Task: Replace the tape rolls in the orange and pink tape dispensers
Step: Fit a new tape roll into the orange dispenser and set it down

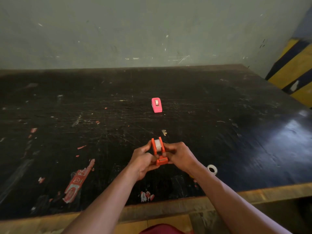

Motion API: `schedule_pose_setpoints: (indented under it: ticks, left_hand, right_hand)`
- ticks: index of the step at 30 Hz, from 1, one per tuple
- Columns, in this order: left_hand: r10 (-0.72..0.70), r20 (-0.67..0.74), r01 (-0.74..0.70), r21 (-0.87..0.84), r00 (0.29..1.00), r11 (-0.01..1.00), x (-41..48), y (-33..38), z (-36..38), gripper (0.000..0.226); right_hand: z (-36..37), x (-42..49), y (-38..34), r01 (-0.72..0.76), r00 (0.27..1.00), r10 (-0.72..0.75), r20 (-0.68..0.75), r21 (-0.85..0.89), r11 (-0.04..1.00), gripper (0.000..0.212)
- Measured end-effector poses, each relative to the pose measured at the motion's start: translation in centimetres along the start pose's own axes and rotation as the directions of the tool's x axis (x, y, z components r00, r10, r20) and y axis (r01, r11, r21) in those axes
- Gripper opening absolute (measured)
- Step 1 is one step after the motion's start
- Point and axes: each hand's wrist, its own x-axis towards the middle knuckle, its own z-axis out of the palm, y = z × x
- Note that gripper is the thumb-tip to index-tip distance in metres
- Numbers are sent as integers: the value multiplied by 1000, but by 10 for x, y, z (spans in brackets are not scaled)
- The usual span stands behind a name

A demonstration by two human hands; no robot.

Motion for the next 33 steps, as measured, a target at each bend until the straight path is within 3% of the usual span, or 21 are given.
schedule_pose_setpoints:
  ticks: [5,10,17,26,33]
  left_hand:
    - [10,-16,-10,-13,1000,1000,-1,1,-2,75]
    - [-17,-38,20,93,999,995,1,3,-4,66]
    - [-79,26,76,108,996,991,-1,3,-15,70]
    - [-29,31,27,54,999,998,1,-3,-20,74]
    - [44,-14,-40,187,999,981,5,-11,-21,77]
  right_hand:
    - [3,-2,-2,-26,1000,26,8,44,999,42]
    - [6,-3,-1,-2,1000,1,24,44,999,47]
    - [10,-9,-2,-29,999,21,48,179,983,45]
    - [21,-14,-2,-91,995,96,-13,222,971,44]
    - [35,-20,-2,-121,989,141,-49,286,951,45]
